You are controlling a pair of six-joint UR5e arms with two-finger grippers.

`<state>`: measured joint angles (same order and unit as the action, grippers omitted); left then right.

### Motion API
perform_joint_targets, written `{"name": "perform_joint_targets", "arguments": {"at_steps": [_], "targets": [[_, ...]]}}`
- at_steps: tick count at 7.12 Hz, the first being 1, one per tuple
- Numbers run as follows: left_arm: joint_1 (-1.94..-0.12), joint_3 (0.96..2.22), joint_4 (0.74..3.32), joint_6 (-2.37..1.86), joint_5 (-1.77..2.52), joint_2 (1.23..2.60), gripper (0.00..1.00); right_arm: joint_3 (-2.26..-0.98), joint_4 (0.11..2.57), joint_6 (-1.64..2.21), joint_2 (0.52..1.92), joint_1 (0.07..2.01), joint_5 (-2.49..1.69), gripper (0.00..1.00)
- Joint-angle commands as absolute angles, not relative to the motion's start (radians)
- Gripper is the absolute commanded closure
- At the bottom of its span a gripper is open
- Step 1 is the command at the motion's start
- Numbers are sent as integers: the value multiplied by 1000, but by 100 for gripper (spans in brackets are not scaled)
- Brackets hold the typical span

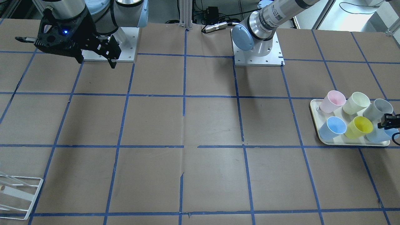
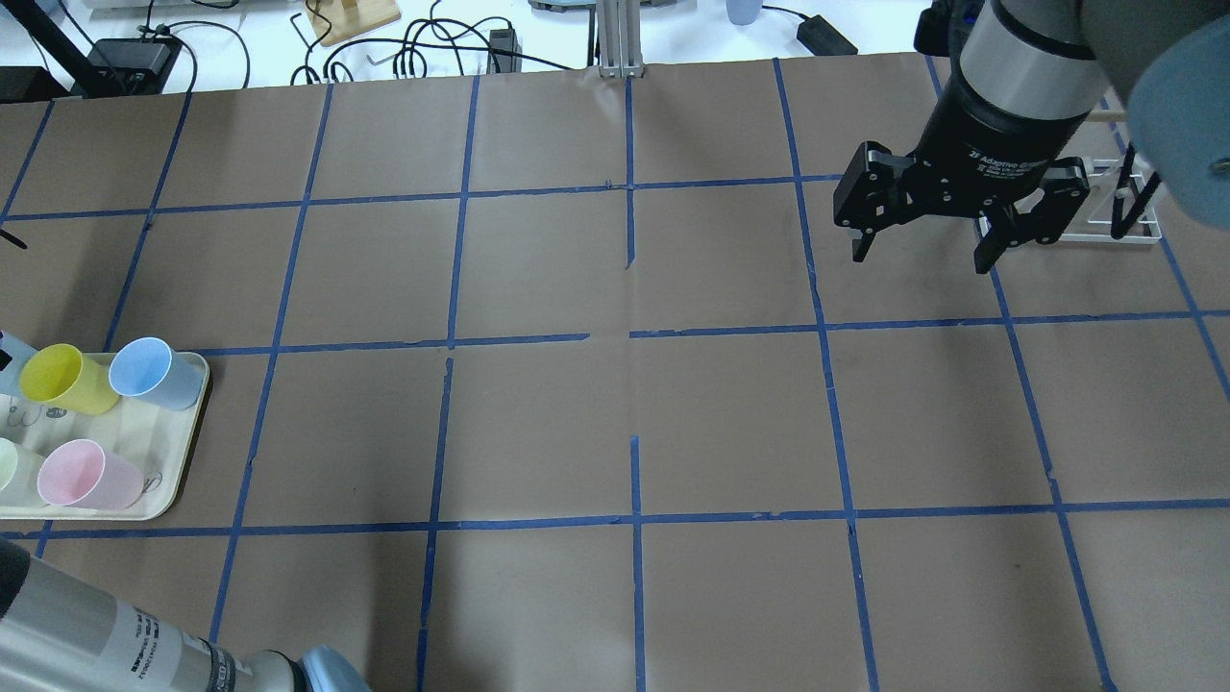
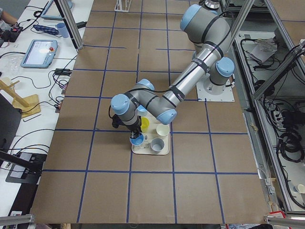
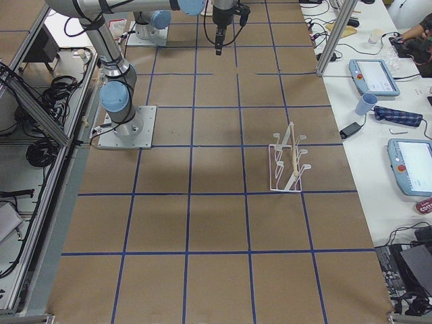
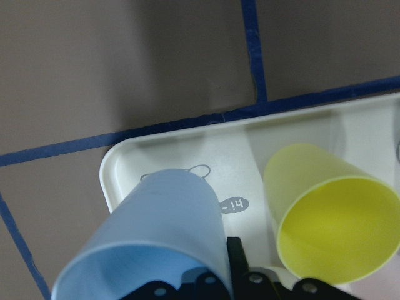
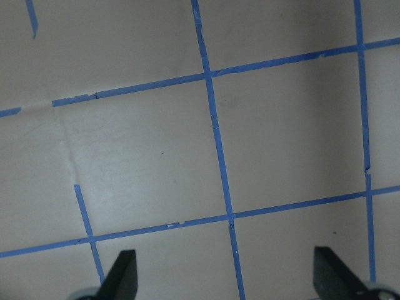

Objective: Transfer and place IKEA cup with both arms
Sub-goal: 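Lower the light blue cup into the tray and open the left gripper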

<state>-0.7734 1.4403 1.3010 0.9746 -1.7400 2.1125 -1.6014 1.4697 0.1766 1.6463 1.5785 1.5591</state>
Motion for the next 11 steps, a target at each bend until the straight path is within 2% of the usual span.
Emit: {"name": "perform_joint_targets", "arguments": {"at_steps": [1, 3, 6, 8, 11], "targets": [[-773, 1428, 1310, 970, -1740, 2112, 0, -1627, 1448, 173, 1652, 1565, 1562, 0], [-776, 1416, 1377, 965, -1741, 2062, 0, -1629, 1445, 164, 1655, 1563, 1562, 0], [-837, 1391, 1676, 881, -1637, 1874, 0, -1626, 1445, 166, 1657, 1563, 1560, 0], [-960, 1423, 1828, 736, -1581, 1728, 2, -1628, 1447, 166, 1654, 1568, 1557, 0], [-1217, 1512, 1844, 389, -1552, 1541, 4, -1626, 1447, 169, 1655, 1568, 1557, 0]]}}
